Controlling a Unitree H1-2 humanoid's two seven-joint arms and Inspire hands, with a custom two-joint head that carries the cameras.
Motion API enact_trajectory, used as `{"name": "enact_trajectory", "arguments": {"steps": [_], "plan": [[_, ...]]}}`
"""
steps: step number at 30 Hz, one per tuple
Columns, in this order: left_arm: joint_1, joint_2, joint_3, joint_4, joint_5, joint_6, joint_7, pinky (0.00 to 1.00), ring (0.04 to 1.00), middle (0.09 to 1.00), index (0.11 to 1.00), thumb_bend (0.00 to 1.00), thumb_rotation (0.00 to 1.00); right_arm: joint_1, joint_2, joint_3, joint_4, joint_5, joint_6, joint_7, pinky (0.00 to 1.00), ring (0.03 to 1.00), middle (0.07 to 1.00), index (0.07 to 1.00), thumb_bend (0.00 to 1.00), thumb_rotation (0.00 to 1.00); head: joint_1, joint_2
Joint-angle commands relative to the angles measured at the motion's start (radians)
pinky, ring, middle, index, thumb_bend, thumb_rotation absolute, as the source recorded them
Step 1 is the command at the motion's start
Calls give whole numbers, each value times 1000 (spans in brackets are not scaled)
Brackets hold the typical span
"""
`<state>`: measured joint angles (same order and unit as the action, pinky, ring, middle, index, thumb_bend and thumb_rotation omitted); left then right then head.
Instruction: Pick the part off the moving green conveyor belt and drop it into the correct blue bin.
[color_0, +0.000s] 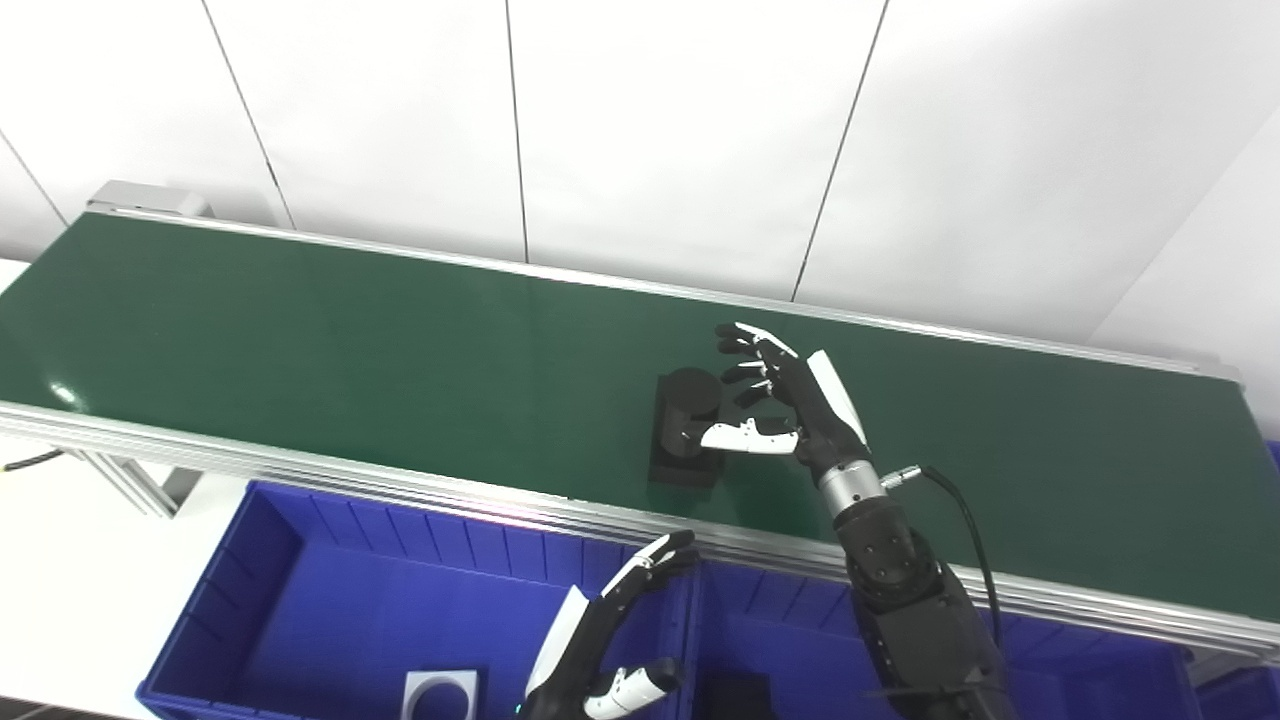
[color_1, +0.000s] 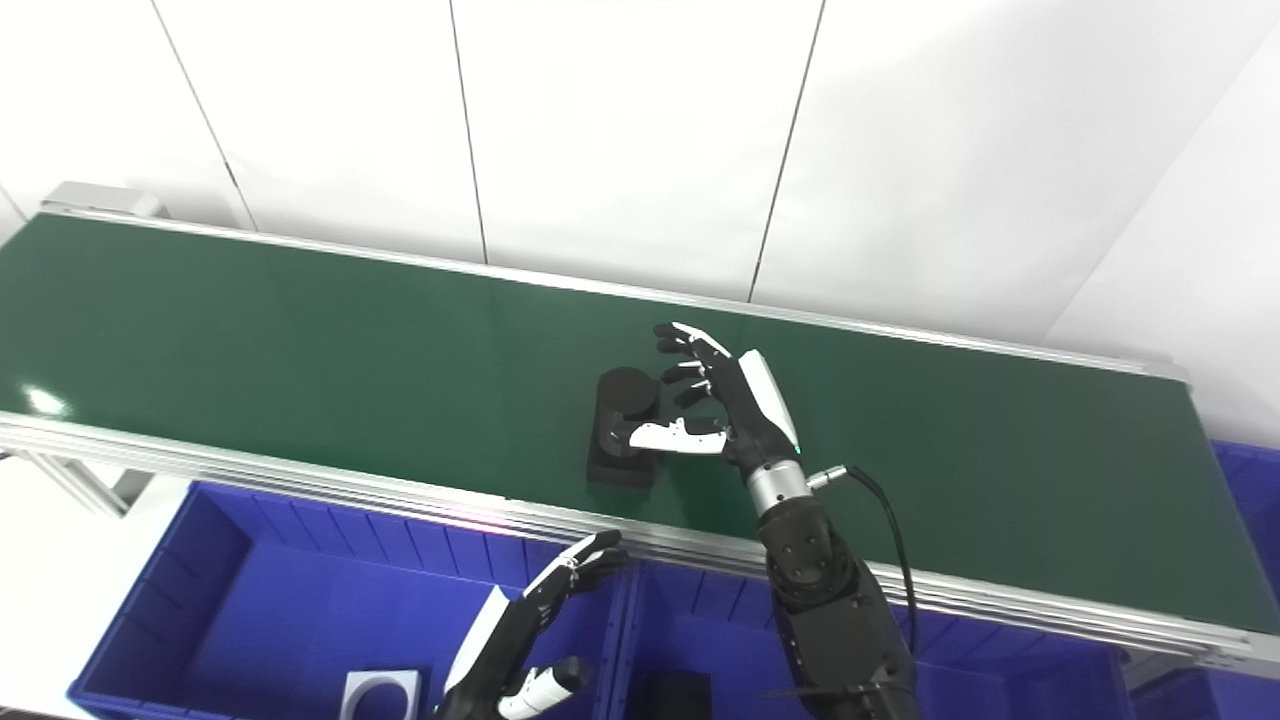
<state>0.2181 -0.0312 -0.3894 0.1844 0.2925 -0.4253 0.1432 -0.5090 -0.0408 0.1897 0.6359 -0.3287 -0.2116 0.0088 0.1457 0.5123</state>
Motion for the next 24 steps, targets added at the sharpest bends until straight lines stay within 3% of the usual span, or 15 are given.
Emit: {"name": "enact_trajectory", "arguments": {"steps": [1,6,10,11,12,14,18,24], "plan": [[8,-48,-27,-37,5,-44,24,851,844,841,882,896,930,-44,14,-1,-10,12,3,-9,607,726,841,824,1000,351,0,3],[14,-50,-24,-47,10,-44,22,852,841,839,884,891,932,-47,17,15,4,-12,17,-19,581,713,821,805,1000,332,-2,6],[17,-52,-15,-52,8,-39,8,859,844,842,889,910,940,-51,22,25,35,-23,9,-41,503,615,711,718,950,236,-6,8],[18,-52,-15,-52,1,-40,6,857,844,841,887,918,937,-51,22,28,38,-27,12,-47,487,571,658,682,902,176,-7,8],[18,-52,-14,-53,-4,-40,3,857,846,842,887,913,930,-51,22,32,40,-33,15,-55,455,517,546,584,681,72,-9,7],[19,-51,-12,-54,-3,-39,1,853,847,841,887,922,934,-50,21,38,42,-40,15,-66,370,422,475,517,553,11,-11,7],[19,-48,-11,-55,4,-38,0,851,845,841,885,924,939,-48,17,49,45,-48,8,-75,288,346,447,509,527,0,-16,7],[20,-49,-10,-54,1,-38,0,847,846,843,888,914,938,-45,9,49,32,-41,8,-67,290,351,453,501,527,0,-18,5]]}}
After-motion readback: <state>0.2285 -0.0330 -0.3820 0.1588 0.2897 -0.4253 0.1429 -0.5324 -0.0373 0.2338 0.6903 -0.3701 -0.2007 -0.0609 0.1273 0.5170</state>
